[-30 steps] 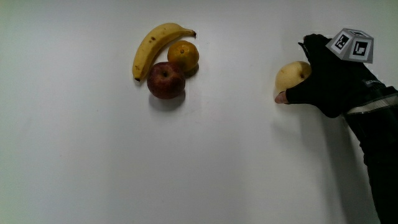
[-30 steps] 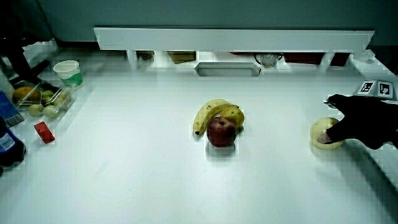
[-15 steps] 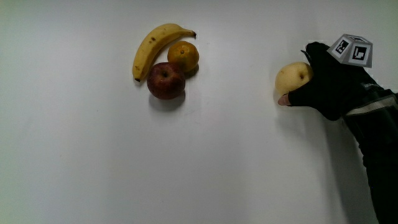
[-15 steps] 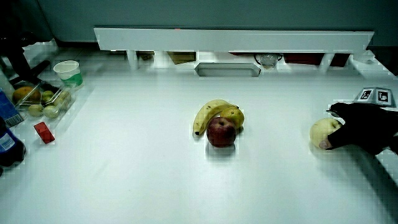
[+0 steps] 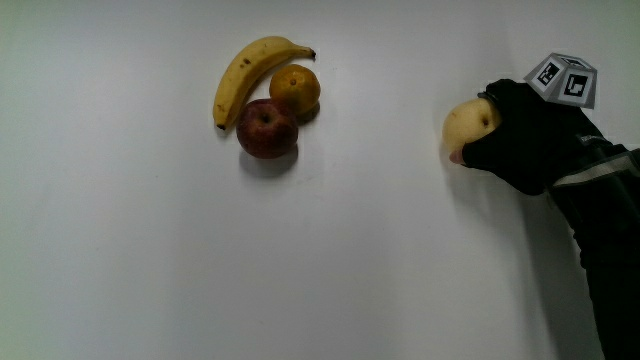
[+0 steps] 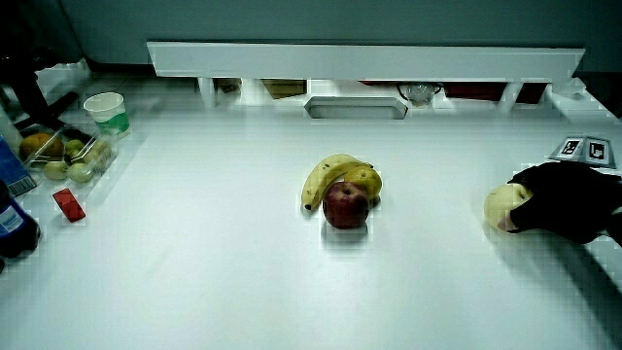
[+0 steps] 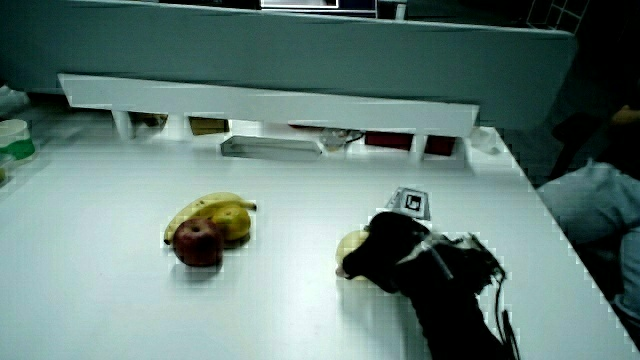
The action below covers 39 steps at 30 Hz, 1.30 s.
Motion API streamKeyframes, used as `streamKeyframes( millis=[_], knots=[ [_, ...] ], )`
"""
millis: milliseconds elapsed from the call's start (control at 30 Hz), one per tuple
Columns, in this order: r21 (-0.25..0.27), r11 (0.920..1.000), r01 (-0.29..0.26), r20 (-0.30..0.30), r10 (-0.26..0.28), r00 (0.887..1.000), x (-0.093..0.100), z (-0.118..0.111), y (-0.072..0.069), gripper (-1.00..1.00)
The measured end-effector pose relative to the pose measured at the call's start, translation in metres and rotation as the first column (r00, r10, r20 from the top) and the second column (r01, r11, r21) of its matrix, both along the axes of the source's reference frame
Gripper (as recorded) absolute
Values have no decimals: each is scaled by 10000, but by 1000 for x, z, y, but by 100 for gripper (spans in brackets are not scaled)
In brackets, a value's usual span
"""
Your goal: Pick pear no leg
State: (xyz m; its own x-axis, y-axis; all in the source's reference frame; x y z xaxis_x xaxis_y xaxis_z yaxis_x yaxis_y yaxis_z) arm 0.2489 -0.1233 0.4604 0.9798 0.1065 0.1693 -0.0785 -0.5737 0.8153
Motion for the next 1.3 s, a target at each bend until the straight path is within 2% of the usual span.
streamKeyframes(
  millis=[233,400,433,533,567,600,633,700,733,767,800,867,967,1000,1033,1067,1100,1167,1200,1233,1267,1300],
  knots=[
    [726,9973,92,35,-95,9999,0,-4,1,100],
    [1143,9930,313,-163,-296,9994,0,-5,1,100],
    [1062,9938,332,-107,-323,9994,0,-5,1,100],
    [1197,9916,484,46,-493,9988,-4,-12,2,100],
    [1288,9909,402,-23,-403,9992,-3,-12,1,100],
    [1342,9900,427,166,-453,9988,-4,-17,0,100],
    [1484,9879,456,30,-466,9989,-4,-19,0,100],
    [1574,9856,615,246,-662,9975,-9,-31,0,100],
    [1684,9837,638,70,-659,9978,-8,-32,-2,100],
    [1665,9843,578,188,-618,9979,-11,-38,-2,100],
    [1978,9771,787,150,-833,9964,-15,-46,-1,100],
    [2080,9740,903,311,-988,9946,-22,-58,0,100],
    [2357,9652,1128,447,-1268,9909,-33,-73,0,100],
    [2380,9620,1338,201,-1426,9896,-35,-72,-1,100],
    [2394,9622,1295,448,-1442,9885,-39,-77,0,100],
    [2526,9572,1412,686,-1633,9842,-46,-84,1,100],
    [2537,9553,1521,570,-1717,9835,-48,-83,1,100],
    [2695,9494,1612,987,-1938,9761,-58,-90,3,100],
    [2557,9505,1763,965,-2065,9737,-61,-88,2,100],
    [2924,9427,1604,1304,-2055,9699,-69,-96,3,100],
    [2689,9452,1851,1405,-2286,9633,-72,-90,1,100],
    [2758,9452,1746,1389,-2190,9658,-78,-95,2,100]
  ],
)
